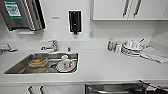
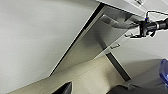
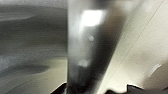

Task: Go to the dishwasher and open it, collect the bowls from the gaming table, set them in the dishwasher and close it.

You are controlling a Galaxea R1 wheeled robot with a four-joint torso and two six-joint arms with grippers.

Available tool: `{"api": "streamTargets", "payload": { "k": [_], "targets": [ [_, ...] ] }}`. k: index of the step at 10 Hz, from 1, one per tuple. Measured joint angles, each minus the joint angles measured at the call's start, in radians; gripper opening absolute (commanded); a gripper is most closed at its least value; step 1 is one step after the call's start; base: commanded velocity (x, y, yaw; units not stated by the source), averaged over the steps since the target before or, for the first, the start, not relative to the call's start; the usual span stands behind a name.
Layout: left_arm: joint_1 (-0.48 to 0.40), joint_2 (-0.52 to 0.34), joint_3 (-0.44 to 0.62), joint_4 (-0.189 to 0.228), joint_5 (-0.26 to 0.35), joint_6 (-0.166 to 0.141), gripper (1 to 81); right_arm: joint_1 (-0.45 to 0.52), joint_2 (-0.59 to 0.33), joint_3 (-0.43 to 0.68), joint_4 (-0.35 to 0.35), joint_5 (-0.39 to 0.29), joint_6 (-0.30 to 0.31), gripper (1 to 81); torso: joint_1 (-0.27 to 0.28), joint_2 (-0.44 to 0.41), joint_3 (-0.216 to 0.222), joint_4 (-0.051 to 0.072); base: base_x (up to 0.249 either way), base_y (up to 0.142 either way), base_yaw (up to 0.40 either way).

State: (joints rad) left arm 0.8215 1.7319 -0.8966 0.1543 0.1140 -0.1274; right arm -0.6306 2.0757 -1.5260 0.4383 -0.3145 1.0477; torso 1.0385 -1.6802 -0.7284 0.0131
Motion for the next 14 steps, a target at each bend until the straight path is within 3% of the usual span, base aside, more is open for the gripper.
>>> {"api": "streamTargets", "payload": {
  "k": [9,13,14],
  "targets": [
    [0.005,0.008,-0.008,0.0,0.002,0.0,81.1,-0.035,-0.076,0.065,-0.032,0.023,0.019,81.1,0.0,0.0,0.0,0.0,0.0,0.0,0.0],
    [0.011,0.011,-0.009,-0.001,0.003,0.0,81.1,-0.046,-0.067,0.054,-0.032,0.073,0.026,81.1,0.001,0.0,0.0,0.0,-0.071,0.0,0.0],
    [0.01,0.011,-0.01,-0.001,0.007,0.0,81.1,-0.051,-0.075,0.057,-0.036,0.041,0.019,81.1,0.001,0.0,0.0,0.0,-0.074,0.0,0.0]
  ]
}}
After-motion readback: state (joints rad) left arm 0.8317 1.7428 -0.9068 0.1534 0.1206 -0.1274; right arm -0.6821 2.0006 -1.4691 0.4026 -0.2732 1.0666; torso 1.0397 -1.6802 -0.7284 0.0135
